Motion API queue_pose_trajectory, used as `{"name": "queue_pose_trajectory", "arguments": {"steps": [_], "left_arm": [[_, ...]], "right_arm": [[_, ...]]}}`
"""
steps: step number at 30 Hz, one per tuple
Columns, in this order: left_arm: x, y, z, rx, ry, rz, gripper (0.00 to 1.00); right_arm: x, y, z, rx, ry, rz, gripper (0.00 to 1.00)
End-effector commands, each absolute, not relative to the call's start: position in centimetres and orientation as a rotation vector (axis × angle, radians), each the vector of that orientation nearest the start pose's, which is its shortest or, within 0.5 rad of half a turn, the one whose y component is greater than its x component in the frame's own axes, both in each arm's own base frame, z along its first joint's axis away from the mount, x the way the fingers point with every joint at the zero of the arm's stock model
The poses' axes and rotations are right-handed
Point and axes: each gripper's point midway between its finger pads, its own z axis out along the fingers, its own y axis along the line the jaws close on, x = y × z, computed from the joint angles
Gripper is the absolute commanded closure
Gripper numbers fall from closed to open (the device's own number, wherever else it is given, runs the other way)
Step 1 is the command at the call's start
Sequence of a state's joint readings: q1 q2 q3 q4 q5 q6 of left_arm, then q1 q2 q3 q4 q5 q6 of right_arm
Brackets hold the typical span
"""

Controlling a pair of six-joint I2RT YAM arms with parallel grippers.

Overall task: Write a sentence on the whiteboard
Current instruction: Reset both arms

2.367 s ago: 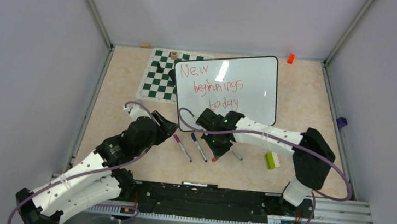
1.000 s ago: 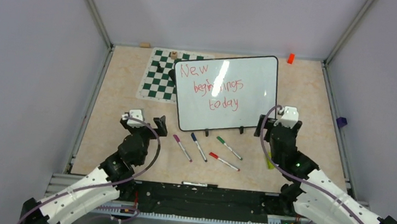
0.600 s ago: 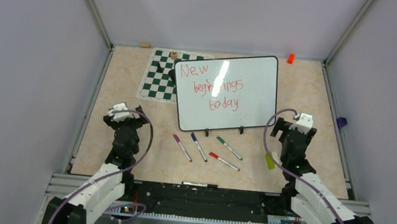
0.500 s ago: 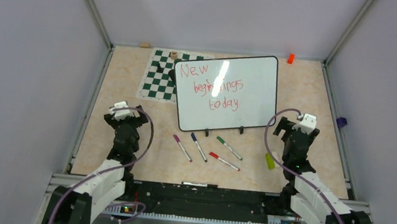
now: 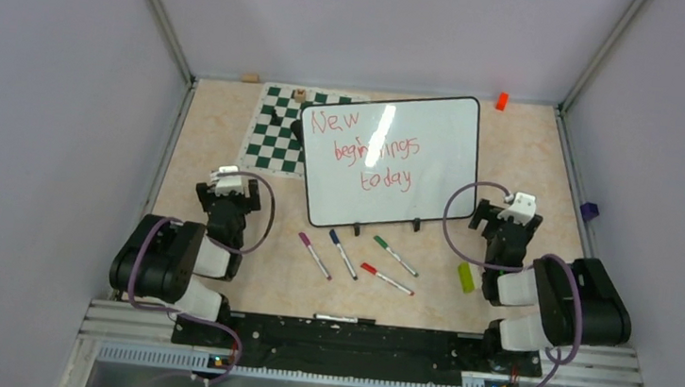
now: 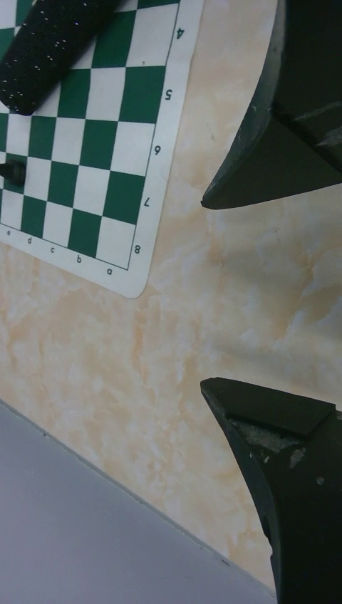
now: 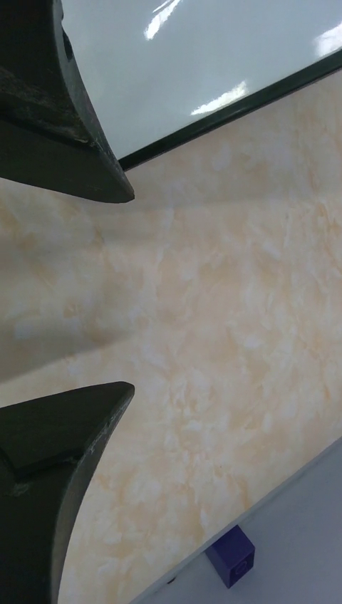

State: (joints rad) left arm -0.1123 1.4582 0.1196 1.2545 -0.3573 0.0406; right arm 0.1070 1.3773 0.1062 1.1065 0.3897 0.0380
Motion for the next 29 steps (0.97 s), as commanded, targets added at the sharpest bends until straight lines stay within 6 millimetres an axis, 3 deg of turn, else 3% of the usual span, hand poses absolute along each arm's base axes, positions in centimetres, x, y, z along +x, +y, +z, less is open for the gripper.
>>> {"name": "queue_pose_trajectory", "arguments": {"steps": [1,7,8,10,11,12,29], "left_arm": [[36.2,2.1,11.9,-0.129,1.544,0.182,0.06],[38.8,3.7,10.6,-0.173,1.681,0.101,0.07],[38.8,3.7,10.5,-0.169,1.688,0.103,0.1],[38.8,3.7,10.5,-0.169,1.683,0.103,0.18],[38.8,3.7,10.6,-0.168,1.68,0.103,0.06],[38.8,3.7,10.6,-0.167,1.679,0.101,0.02],[38.7,3.5,10.7,-0.151,1.668,0.098,0.01]], "right_arm": [[36.0,-1.6,11.1,0.155,1.589,-0.145,0.08],[36.2,-1.8,10.5,0.154,1.61,-0.144,0.17],[36.2,-1.8,10.5,0.158,1.615,-0.142,0.04],[36.2,-1.7,10.6,0.157,1.608,-0.141,0.01],[36.2,-1.7,10.5,0.157,1.61,-0.141,0.01],[36.2,-1.8,10.5,0.158,1.613,-0.141,0.01],[36.1,-1.8,10.6,0.159,1.606,-0.144,0.01]]}}
